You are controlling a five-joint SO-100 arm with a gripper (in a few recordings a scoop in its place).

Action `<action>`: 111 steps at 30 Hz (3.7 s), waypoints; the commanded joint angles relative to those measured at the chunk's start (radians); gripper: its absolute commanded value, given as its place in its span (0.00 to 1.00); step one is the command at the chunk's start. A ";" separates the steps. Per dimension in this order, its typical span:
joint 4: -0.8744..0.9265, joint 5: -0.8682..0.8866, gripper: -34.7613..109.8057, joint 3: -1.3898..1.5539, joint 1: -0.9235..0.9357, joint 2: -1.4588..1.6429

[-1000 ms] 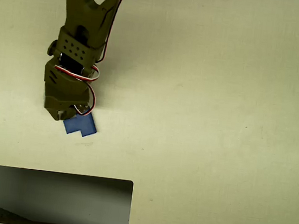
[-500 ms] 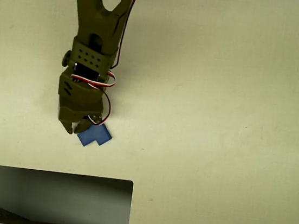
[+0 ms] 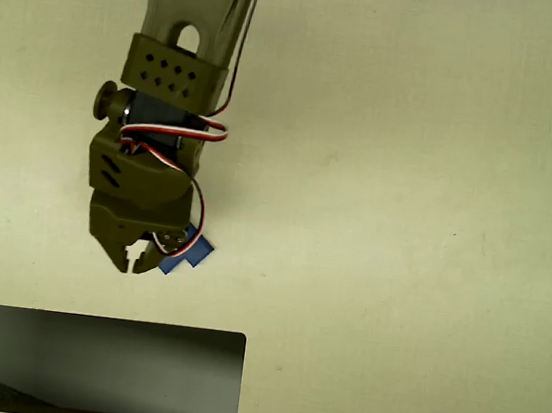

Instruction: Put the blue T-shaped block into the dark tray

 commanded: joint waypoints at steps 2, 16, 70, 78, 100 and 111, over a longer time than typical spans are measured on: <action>0.551 -0.066 0.24 -0.029 -0.020 -0.032; 0.658 0.058 0.24 -0.561 -0.006 -0.529; -0.861 0.270 0.24 -1.068 -0.092 -1.106; -1.118 0.178 0.24 -1.290 -0.144 -1.399; -1.459 0.143 0.24 -1.325 -0.186 -1.618; -1.473 0.146 0.24 -1.316 -0.186 -1.620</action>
